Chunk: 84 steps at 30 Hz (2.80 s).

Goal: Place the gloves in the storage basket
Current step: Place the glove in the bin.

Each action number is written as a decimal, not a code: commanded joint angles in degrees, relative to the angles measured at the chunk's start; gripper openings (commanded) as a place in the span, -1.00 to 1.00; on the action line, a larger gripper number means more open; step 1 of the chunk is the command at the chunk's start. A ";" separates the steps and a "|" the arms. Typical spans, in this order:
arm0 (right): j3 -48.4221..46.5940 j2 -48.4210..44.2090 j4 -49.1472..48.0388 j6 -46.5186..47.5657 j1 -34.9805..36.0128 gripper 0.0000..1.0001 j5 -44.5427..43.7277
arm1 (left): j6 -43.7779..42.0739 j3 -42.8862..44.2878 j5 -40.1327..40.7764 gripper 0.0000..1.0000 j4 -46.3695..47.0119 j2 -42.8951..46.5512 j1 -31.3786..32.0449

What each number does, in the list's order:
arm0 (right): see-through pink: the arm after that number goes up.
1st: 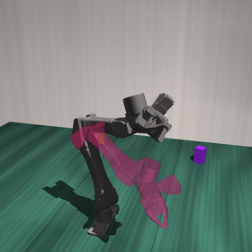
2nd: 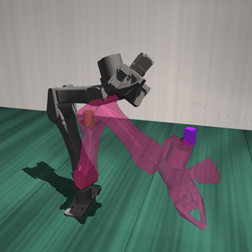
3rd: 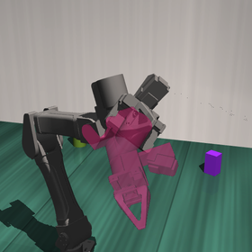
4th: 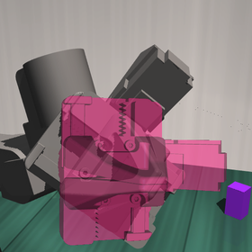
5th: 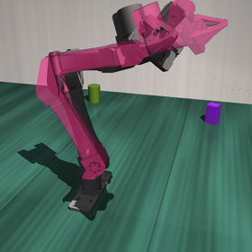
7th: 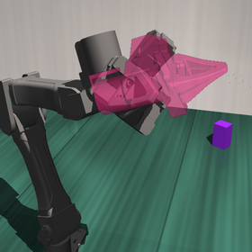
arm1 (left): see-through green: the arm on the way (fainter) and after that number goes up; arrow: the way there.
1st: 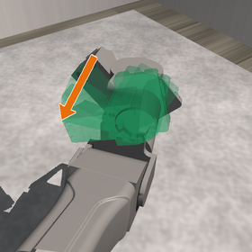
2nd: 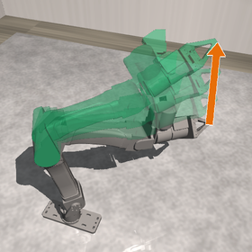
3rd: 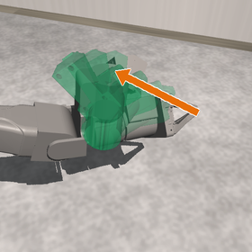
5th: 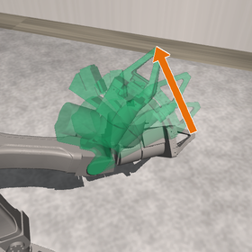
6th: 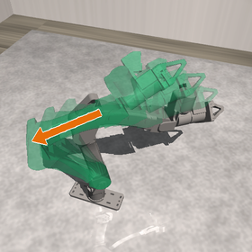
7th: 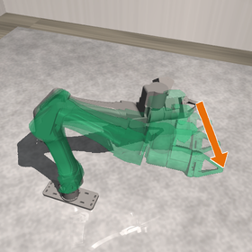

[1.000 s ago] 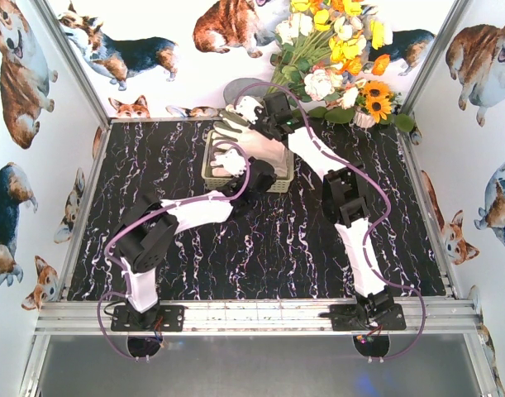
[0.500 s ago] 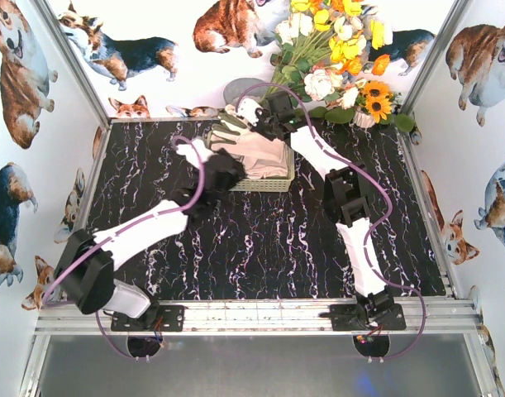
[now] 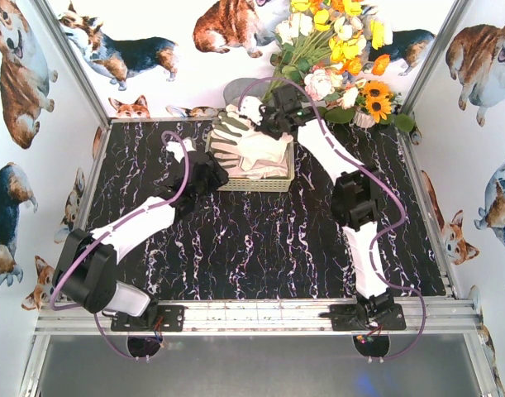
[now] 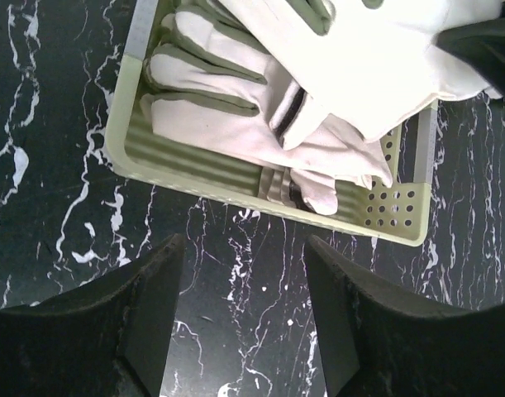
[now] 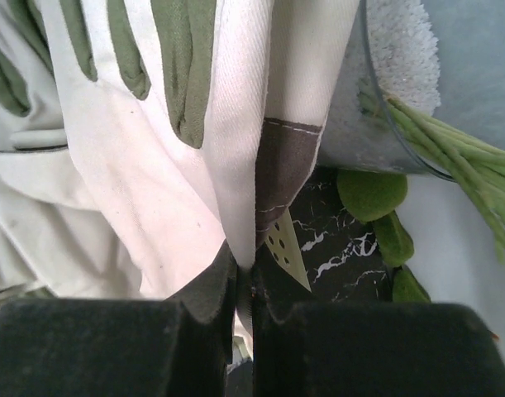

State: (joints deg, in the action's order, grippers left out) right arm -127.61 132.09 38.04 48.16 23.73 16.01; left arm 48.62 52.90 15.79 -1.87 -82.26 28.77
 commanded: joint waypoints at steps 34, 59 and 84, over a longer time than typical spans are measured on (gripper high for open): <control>9.61 -28.35 23.26 -0.50 4.44 -1.00 0.71 | -14.52 -2.15 -5.70 0.13 -9.12 21.04 -8.78; -1.83 -12.41 18.46 7.20 5.92 -1.00 -8.15 | -15.19 -4.08 -4.72 0.15 -11.96 23.08 -8.79; -3.51 -1.35 7.04 7.50 6.60 -1.00 -11.66 | -13.51 -6.67 -4.01 0.16 -13.63 26.51 -8.82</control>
State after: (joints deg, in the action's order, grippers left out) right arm -128.16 129.45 50.48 57.06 30.24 4.43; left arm 34.57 46.68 11.22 -14.87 -56.90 20.64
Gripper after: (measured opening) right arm 0.060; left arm 0.578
